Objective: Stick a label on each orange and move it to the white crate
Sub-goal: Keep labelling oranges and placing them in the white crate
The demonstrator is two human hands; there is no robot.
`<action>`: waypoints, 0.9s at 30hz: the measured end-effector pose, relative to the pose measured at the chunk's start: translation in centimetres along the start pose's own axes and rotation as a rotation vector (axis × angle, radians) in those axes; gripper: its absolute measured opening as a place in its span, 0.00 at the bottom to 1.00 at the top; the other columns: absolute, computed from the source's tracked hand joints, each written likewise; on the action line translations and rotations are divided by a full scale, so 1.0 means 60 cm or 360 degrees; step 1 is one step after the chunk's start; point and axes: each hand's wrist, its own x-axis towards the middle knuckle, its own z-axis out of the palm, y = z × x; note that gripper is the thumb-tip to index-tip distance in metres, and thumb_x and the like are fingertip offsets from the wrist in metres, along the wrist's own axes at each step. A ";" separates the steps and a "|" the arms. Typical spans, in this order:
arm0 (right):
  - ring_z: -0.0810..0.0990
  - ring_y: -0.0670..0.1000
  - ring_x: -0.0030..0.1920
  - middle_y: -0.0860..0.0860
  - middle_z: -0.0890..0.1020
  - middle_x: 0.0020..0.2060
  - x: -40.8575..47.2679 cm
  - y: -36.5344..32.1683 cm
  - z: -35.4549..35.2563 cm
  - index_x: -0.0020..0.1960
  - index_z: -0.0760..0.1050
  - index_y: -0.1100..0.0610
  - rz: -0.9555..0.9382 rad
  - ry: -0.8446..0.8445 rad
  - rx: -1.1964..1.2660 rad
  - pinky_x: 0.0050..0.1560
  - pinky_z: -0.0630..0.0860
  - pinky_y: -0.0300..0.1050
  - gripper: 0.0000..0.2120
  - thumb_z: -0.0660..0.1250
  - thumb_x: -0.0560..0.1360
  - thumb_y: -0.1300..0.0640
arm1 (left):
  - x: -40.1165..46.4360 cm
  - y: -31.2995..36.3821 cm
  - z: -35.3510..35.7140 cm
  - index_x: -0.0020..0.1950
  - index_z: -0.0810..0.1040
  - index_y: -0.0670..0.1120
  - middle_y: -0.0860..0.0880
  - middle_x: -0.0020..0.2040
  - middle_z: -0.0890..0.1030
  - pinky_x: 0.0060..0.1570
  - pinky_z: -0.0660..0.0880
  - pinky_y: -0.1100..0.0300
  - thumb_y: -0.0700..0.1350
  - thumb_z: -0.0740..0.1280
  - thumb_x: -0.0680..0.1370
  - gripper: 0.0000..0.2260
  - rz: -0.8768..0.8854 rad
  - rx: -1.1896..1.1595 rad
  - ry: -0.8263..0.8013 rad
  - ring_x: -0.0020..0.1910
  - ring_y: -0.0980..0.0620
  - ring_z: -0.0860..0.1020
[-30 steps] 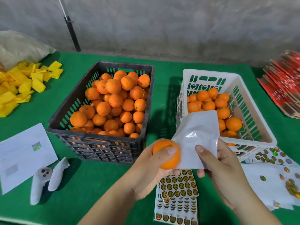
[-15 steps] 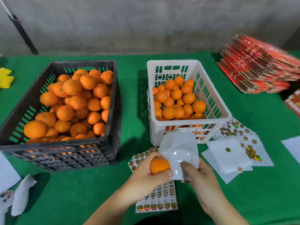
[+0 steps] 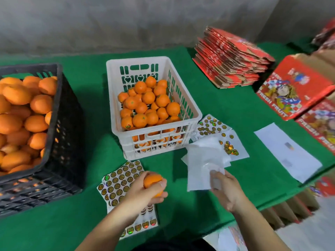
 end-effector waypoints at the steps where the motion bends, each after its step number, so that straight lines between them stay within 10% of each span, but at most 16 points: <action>1: 0.88 0.50 0.40 0.54 0.88 0.46 0.018 -0.015 -0.021 0.55 0.82 0.58 0.0010 0.0055 0.0046 0.36 0.81 0.41 0.09 0.65 0.82 0.68 | 0.013 0.003 0.013 0.63 0.76 0.45 0.39 0.58 0.83 0.49 0.85 0.51 0.52 0.83 0.69 0.28 -0.0002 0.0035 0.0043 0.51 0.41 0.87; 6: 0.78 0.57 0.45 0.59 0.77 0.55 0.121 -0.054 -0.097 0.51 0.73 0.57 0.0014 0.0551 -0.0329 0.47 0.75 0.52 0.05 0.69 0.82 0.58 | 0.052 -0.003 0.051 0.61 0.76 0.49 0.40 0.56 0.82 0.49 0.85 0.52 0.48 0.79 0.75 0.19 0.0021 0.0064 0.0246 0.48 0.45 0.87; 10: 0.73 0.69 0.64 0.68 0.70 0.69 0.141 -0.008 -0.066 0.77 0.65 0.60 -0.0049 0.0945 -0.1232 0.64 0.73 0.61 0.35 0.76 0.76 0.52 | 0.038 -0.020 0.038 0.60 0.77 0.52 0.41 0.56 0.80 0.48 0.84 0.54 0.56 0.81 0.68 0.25 0.0032 0.0133 0.0256 0.51 0.43 0.85; 19: 0.69 0.51 0.73 0.47 0.69 0.70 0.087 0.159 0.182 0.77 0.66 0.47 -0.0749 -0.0862 -0.2102 0.75 0.69 0.49 0.28 0.71 0.81 0.49 | -0.012 -0.075 -0.057 0.60 0.72 0.61 0.47 0.60 0.75 0.39 0.83 0.61 0.55 0.81 0.70 0.25 -0.0003 0.0455 0.0785 0.50 0.45 0.83; 27: 0.60 0.63 0.77 0.54 0.56 0.80 0.113 0.214 0.298 0.85 0.46 0.46 -0.0925 -0.1109 -0.3060 0.75 0.66 0.62 0.44 0.69 0.79 0.40 | 0.006 -0.123 -0.139 0.65 0.69 0.60 0.53 0.84 0.47 0.42 0.83 0.64 0.65 0.77 0.65 0.33 -0.0179 0.1023 0.0727 0.61 0.48 0.77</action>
